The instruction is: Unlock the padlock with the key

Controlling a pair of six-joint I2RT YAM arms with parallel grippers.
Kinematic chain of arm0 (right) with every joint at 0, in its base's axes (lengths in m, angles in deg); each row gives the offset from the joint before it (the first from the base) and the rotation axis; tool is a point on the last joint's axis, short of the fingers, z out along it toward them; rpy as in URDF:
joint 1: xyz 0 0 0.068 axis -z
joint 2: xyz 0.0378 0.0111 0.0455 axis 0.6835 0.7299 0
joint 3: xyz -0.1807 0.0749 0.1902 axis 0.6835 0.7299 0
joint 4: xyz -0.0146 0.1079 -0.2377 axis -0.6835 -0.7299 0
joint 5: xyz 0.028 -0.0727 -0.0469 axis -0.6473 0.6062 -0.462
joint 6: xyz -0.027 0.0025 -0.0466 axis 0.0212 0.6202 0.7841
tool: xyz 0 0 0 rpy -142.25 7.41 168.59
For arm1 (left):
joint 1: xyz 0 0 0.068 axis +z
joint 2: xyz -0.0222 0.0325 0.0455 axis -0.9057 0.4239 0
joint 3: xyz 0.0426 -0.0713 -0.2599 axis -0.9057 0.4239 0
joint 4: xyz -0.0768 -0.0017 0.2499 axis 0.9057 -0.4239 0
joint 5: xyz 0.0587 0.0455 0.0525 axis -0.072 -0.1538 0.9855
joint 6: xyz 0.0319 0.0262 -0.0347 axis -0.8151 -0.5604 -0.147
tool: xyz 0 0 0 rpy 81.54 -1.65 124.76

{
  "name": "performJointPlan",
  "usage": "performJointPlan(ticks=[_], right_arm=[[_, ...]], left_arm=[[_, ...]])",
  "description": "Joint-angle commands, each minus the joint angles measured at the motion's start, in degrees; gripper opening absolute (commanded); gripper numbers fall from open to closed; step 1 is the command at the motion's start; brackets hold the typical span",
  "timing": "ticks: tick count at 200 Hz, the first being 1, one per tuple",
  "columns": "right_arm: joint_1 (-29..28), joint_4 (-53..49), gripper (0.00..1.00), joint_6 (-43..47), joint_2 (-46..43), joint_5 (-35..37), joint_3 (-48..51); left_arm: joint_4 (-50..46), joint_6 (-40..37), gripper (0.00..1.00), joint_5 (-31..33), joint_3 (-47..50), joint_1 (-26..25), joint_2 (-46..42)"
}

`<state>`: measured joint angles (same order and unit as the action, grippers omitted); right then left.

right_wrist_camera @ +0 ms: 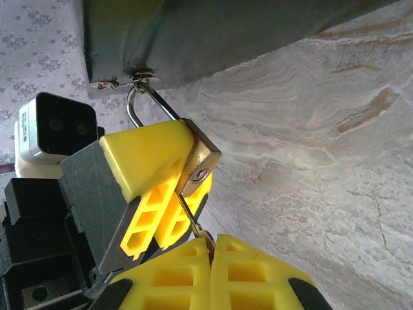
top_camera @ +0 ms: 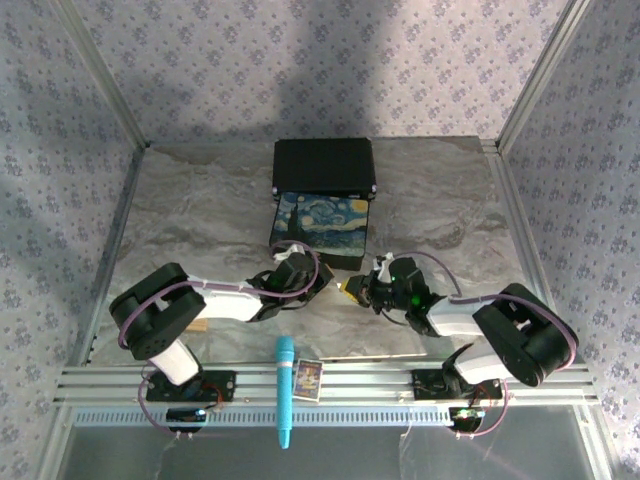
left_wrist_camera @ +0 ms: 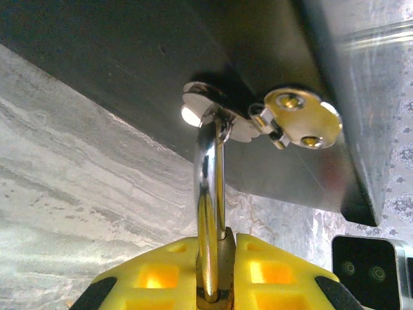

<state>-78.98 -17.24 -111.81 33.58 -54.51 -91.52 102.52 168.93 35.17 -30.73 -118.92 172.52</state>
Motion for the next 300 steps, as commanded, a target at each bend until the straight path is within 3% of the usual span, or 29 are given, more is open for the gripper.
performJointPlan(ticks=[1, 300], right_arm=[[0.2, 1.1, 0.0, -0.4, 0.5, -1.1, -1.1], [1.3, 7.1, 0.0, -1.5, 6.7, -2.5, -5.1]], left_arm=[[3.0, 0.3, 0.08, -0.5, -0.2, 0.1, -2.4], [8.2, 4.1, 0.0, -5.2, -0.2, -0.2, -1.4]])
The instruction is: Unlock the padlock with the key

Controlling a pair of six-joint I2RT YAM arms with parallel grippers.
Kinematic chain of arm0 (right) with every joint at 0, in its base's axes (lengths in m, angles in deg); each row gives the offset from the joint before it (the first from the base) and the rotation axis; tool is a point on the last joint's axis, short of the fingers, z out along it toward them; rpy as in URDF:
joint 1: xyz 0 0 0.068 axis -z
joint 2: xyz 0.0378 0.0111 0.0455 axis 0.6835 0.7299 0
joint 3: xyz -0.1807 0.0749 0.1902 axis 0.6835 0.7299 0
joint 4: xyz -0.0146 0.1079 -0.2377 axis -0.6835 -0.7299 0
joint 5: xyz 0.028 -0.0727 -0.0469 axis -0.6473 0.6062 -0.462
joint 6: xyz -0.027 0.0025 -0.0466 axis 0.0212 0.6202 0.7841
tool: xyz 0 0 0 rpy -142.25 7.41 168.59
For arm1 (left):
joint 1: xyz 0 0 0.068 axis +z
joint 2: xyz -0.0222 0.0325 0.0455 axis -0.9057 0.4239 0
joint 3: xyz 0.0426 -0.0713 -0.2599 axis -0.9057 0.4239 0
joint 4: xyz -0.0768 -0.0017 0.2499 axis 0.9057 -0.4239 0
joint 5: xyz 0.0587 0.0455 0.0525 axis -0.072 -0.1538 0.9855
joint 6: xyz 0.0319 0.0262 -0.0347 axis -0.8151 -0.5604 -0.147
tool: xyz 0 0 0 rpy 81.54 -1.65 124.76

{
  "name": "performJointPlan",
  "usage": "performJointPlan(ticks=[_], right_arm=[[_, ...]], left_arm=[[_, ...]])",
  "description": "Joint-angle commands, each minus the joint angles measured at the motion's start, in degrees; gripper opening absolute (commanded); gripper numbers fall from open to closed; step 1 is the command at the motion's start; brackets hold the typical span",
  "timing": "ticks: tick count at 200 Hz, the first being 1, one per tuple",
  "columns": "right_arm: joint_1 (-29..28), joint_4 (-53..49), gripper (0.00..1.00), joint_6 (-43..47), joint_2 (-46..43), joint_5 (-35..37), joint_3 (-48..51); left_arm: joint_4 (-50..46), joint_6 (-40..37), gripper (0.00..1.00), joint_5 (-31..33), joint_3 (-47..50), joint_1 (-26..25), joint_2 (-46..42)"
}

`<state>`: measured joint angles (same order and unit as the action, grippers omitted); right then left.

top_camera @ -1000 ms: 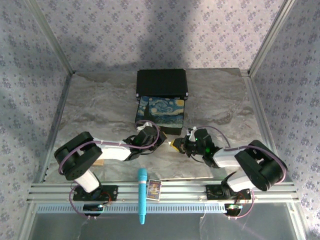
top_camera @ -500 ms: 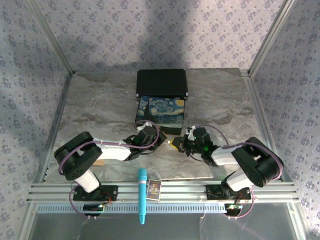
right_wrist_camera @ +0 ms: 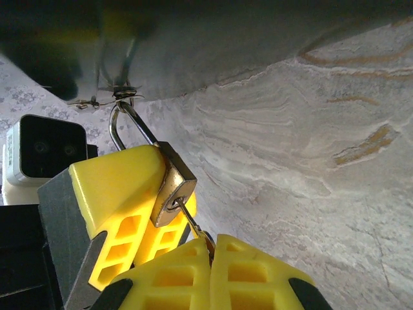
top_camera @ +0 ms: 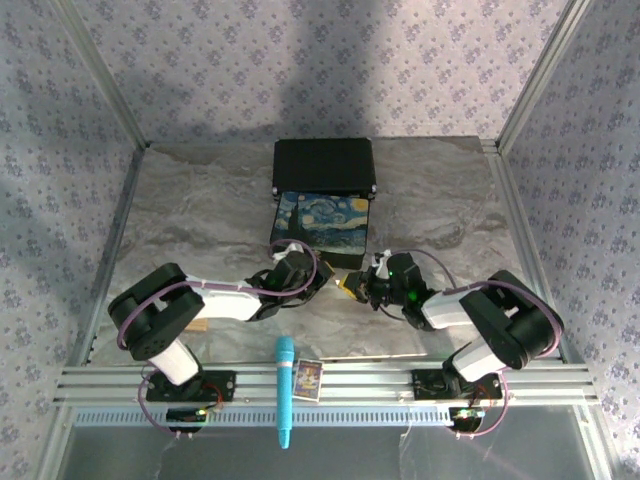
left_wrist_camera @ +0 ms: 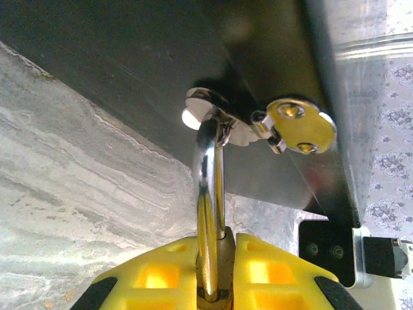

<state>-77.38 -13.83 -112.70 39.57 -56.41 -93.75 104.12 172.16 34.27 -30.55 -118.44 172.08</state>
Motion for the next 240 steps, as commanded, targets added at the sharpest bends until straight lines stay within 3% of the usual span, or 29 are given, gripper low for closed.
performJointPlan(ticks=[1, 181, 217, 240], right_arm=[[-0.4, 3.7, 0.0, -0.6, 0.8, -0.6, -2.9], [4.2, 15.0, 0.0, -9.4, 12.6, -6.4, -4.5], [3.8, 11.3, 0.0, -7.1, 9.8, -4.9, -5.1], [1.8, 0.3, 0.0, -1.0, 4.2, -1.1, -7.0]], left_arm=[[6.6, 0.8, 0.0, -4.3, -0.4, -0.6, -0.9], [18.7, 4.0, 0.0, -8.6, 2.3, -0.9, 3.0], [18.7, 4.2, 0.0, -9.1, 1.8, -1.2, 3.6], [18.3, 4.6, 0.0, -9.2, 1.3, -1.4, 4.2]])
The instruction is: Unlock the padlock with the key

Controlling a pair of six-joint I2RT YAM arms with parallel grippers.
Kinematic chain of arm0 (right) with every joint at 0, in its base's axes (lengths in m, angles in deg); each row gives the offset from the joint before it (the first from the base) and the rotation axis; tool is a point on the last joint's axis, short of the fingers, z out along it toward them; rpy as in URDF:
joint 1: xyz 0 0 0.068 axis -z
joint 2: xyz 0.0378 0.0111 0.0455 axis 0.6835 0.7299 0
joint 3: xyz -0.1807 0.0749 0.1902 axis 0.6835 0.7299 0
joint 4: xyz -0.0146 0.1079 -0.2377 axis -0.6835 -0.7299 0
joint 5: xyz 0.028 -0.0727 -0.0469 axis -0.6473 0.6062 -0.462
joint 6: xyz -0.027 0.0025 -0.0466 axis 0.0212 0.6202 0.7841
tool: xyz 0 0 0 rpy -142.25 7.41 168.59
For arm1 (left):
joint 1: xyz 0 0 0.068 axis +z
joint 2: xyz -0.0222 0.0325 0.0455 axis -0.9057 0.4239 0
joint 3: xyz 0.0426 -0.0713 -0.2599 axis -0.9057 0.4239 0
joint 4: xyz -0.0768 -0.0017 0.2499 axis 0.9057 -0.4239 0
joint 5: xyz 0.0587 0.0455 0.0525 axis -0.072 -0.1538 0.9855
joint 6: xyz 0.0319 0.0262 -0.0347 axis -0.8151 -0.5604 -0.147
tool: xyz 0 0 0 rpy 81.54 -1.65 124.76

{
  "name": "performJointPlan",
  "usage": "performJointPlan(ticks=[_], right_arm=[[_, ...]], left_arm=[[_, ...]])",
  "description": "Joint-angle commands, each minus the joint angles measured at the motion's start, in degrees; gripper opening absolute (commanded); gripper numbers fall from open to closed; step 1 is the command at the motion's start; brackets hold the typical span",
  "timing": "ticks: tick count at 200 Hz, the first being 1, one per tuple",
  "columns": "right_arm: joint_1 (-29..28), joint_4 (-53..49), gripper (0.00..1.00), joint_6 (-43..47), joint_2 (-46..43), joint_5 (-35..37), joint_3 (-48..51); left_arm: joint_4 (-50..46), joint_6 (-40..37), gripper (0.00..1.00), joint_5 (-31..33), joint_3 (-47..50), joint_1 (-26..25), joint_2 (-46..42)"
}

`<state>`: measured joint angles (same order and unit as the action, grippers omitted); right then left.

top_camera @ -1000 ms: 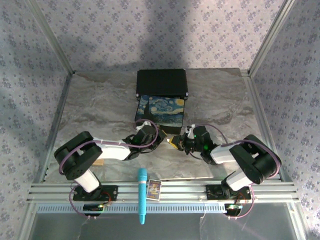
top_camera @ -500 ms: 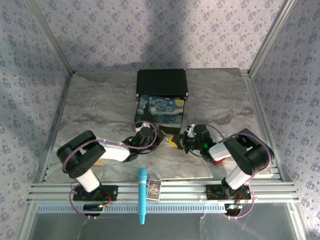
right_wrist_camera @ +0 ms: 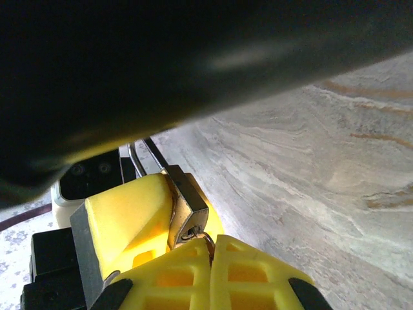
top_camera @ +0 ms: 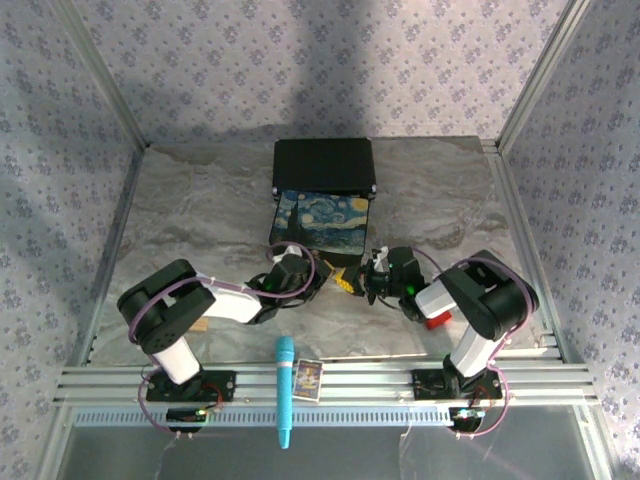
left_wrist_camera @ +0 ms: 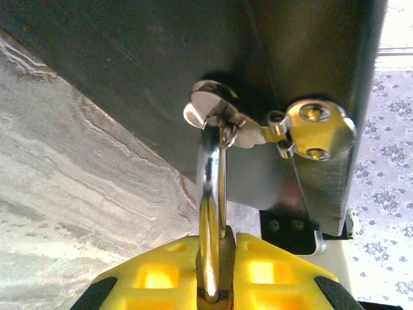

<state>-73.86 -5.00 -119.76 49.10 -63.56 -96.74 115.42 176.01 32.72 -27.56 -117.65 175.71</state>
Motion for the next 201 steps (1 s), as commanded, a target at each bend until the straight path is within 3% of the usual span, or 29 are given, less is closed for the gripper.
performJointPlan(ticks=[1, 39, 88, 127, 175, 201], right_arm=[[-1.9, -9.1, 0.0, 6.3, -5.7, 6.3, -4.2], [-6.6, -25.4, 0.0, 15.3, -14.3, 16.1, -6.5], [-5.4, -23.9, 0.0, 15.9, -12.6, 12.1, -5.8], [-6.3, -37.7, 0.45, 22.7, -19.4, 18.4, -4.9], [-6.7, -47.9, 0.55, 29.4, -24.5, 22.6, -3.4], [-10.6, -54.2, 0.61, 39.7, -29.0, 31.6, -3.9]], left_arm=[[6.9, 0.8, 0.0, -7.7, -1.7, -2.2, 0.6], [6.9, 1.3, 0.0, -7.7, -2.0, -2.3, 1.1], [6.9, 1.8, 0.0, -7.2, -1.6, -2.2, 1.5], [0.7, 1.6, 0.0, -6.3, -2.2, -1.7, 0.9], [-6.4, 0.0, 0.0, -4.5, -3.8, -1.3, -0.3], [-6.4, 0.2, 0.0, -4.6, -3.8, -1.2, -0.2]])
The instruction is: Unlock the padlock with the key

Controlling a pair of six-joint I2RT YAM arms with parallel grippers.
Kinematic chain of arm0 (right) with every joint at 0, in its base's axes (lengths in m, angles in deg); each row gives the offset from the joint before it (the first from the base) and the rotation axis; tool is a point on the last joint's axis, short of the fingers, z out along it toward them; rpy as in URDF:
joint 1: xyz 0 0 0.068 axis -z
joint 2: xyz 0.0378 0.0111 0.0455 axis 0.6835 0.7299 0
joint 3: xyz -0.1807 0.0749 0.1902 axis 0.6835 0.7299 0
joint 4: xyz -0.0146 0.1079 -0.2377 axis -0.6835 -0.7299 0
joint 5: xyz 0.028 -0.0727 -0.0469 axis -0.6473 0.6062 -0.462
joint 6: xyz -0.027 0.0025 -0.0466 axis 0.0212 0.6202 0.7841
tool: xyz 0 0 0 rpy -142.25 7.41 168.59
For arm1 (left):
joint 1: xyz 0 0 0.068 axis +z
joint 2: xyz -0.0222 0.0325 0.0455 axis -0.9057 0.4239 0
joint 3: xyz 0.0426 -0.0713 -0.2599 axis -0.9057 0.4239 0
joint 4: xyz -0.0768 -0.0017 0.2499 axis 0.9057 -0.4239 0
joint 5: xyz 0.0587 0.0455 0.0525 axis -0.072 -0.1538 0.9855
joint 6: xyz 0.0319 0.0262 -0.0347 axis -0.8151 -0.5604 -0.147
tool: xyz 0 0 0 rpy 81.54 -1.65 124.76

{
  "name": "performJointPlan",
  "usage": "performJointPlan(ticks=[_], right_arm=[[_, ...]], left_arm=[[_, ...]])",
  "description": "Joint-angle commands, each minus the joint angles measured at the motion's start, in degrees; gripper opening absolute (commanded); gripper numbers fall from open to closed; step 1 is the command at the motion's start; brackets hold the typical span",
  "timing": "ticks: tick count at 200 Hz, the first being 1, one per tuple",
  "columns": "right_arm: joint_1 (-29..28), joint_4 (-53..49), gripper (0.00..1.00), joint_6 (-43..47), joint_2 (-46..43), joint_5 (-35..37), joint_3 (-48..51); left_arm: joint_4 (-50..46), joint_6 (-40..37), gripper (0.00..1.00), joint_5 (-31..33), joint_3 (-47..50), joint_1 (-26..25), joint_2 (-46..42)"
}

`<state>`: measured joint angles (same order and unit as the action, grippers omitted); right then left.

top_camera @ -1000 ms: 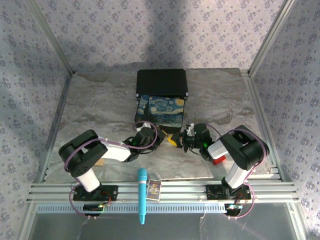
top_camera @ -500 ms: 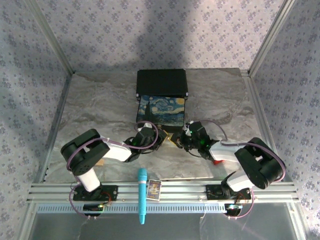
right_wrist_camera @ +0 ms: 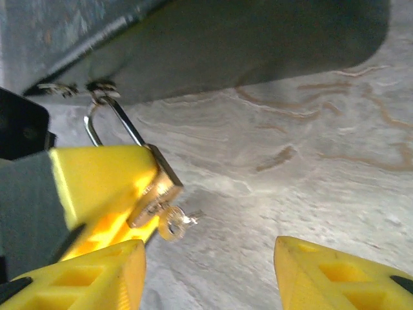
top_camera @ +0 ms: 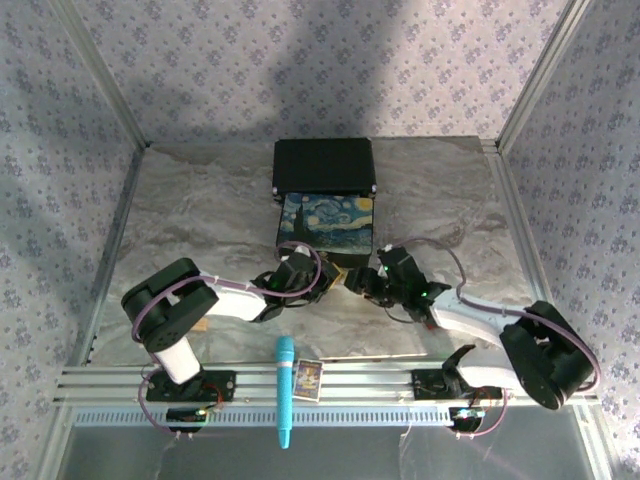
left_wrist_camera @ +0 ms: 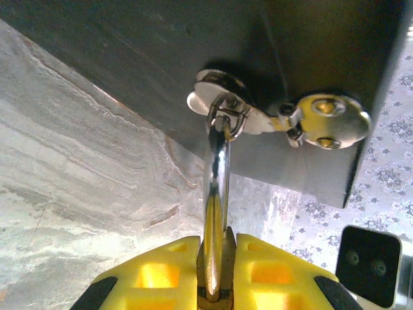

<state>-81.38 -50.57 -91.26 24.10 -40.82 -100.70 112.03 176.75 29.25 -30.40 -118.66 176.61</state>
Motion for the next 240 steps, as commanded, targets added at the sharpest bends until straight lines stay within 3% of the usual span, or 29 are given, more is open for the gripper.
performJointPlan(ticks=[1, 12, 15, 18, 21, 46, 64, 80, 92, 111, 135, 167, 198, 240], right_arm=[[-3.2, -8.8, 0.62, 11.4, -4.1, 9.2, 0.0], [-4.0, -11.1, 0.73, 16.1, -5.5, 12.3, -0.2], [-4.1, -12.2, 0.8, 17.0, -5.8, 13.0, -0.6], [-4.3, -13.4, 0.95, 17.7, -5.8, 14.0, -1.0], [-4.4, -14.5, 0.98, 18.3, -6.0, 15.1, -1.4], [-8.2, -21.5, 0.99, 22.9, -5.9, 25.1, -5.8], [-12.9, -19.9, 0.99, 26.4, -6.7, 33.3, -5.6], [-14.9, -14.9, 0.93, 30.6, -6.0, 37.1, -4.0], [-14.8, -11.9, 0.85, 34.1, -5.1, 36.2, -3.2], [-15.3, -9.7, 0.82, 37.2, -5.0, 34.8, -2.9], [-15.4, -1.1, 0.64, 44.1, -5.1, 32.4, 0.2], [-15.6, 6.7, 0.62, 52.6, -1.1, 26.0, 1.4], [-16.0, 10.8, 0.62, 55.9, 2.8, 24.8, 1.1], [-16.1, 14.8, 0.47, 57.7, 6.0, 26.9, 0.8]], left_arm=[[-3.1, -0.6, 0.0, -1.1, -0.9, -0.2, -1.1], [-3.1, -0.5, 0.0, -1.1, -0.8, -0.1, -1.2], [-3.2, -0.4, 0.0, -1.1, -0.8, -0.1, -1.2], [-3.1, -0.4, 0.0, -1.1, -0.8, -0.1, -1.2], [-3.1, -0.4, 0.0, -1.1, -0.7, 0.0, -1.2], [-4.5, -0.6, 0.0, -1.6, -0.8, 0.0, -1.5], [-6.2, -0.8, 0.0, -1.8, -1.1, 0.1, -2.3], [-8.0, -1.4, 0.0, -1.8, -1.5, 0.1, -3.1], [-9.5, -1.7, 0.0, -1.7, -1.8, 0.1, -3.6], [-10.0, -1.8, 0.0, -1.7, -1.7, 0.1, -4.2], [-9.8, -1.9, 0.0, -2.1, -1.6, 0.1, -4.5], [-9.6, -2.1, 0.0, -2.9, -2.0, 0.1, -4.3], [-9.7, -2.2, 0.0, -3.4, -2.0, 0.1, -4.5], [-9.1, -1.8, 0.0, -4.2, -1.7, 0.2, -4.6]])
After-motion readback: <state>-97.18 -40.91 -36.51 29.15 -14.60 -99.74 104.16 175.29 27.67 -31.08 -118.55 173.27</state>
